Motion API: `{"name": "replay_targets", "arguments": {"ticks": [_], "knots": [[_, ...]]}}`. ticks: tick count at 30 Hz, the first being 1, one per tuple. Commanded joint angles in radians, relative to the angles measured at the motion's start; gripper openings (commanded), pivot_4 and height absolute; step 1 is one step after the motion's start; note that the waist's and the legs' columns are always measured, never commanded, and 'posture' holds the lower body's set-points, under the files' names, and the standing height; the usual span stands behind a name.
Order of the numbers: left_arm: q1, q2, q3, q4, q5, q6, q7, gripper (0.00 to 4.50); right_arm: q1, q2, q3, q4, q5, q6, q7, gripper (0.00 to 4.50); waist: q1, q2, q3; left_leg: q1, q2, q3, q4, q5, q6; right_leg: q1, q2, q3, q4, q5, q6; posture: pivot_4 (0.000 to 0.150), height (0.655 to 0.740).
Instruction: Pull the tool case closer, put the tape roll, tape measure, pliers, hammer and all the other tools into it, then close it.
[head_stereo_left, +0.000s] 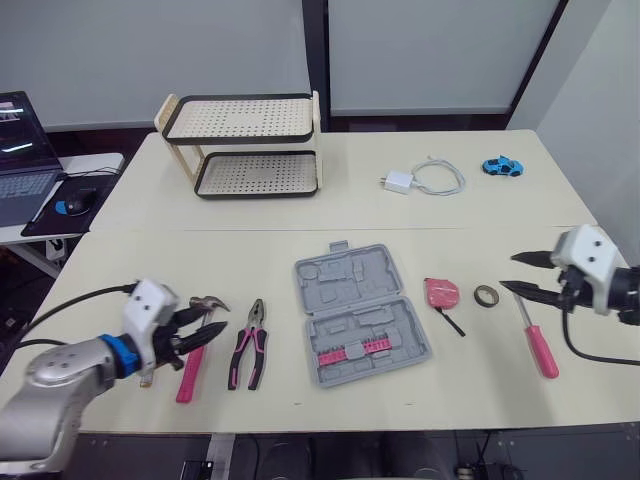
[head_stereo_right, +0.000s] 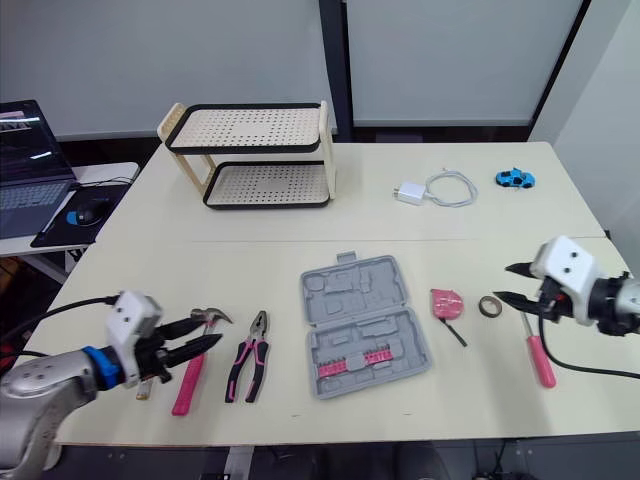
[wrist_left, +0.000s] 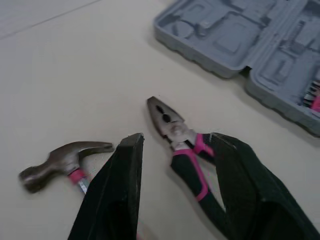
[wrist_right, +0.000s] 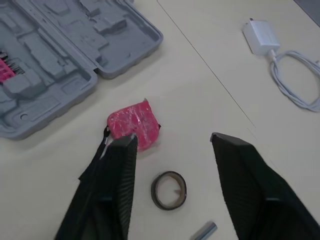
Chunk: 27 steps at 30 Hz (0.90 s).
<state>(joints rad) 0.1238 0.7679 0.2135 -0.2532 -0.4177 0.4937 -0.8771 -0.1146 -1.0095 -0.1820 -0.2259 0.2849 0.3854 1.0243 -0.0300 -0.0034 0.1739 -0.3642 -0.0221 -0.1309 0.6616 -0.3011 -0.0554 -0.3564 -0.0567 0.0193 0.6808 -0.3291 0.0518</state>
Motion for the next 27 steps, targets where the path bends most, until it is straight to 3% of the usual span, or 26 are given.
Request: {"name": "replay_targets", "arguments": {"ticks": [1, 4, 13, 27], "knots": [[-0.053, -0.037, -0.087, -0.018, 0.047, -0.002, 0.048, 0.87, -0.046, 0.027, 0.089, -0.071, -0.042, 0.053, -0.050, 0.97, 0.000, 0.000, 0.000, 0.000, 0.000, 0.000, 0.000, 0.000, 0.000, 0.000, 0.000, 0.000, 0.000, 0.000, 0.000, 0.150, 0.7400], [-0.101, -0.079, -0.162, 0.018, 0.091, -0.012, 0.075, 0.02, -0.091, 0.057, 0.202, -0.067, -0.114, 0.073, -0.080, 0.03, 0.000, 0.000, 0.000, 0.000, 0.000, -0.001, 0.000, 0.000, 0.000, 0.000, 0.000, 0.000, 0.000, 0.000, 0.000, 0.150, 0.7400], [-0.215, -0.154, -0.294, 0.155, 0.201, -0.051, 0.115, 0.02, -0.259, 0.172, 0.424, 0.083, -0.276, 0.082, -0.111, 0.03, -0.001, 0.000, 0.000, -0.001, -0.001, -0.001, 0.001, 0.000, 0.000, -0.001, 0.000, -0.001, 0.000, 0.000, 0.000, 0.150, 0.7400], [-0.305, -0.207, -0.387, 0.212, 0.247, -0.027, 0.096, 0.02, -0.381, 0.302, 0.521, 0.291, -0.364, 0.015, -0.100, 0.03, -0.002, 0.000, 0.000, -0.001, -0.001, -0.002, 0.000, 0.002, -0.004, -0.002, 0.000, -0.001, 0.000, 0.000, 0.000, 0.150, 0.7400]]}}
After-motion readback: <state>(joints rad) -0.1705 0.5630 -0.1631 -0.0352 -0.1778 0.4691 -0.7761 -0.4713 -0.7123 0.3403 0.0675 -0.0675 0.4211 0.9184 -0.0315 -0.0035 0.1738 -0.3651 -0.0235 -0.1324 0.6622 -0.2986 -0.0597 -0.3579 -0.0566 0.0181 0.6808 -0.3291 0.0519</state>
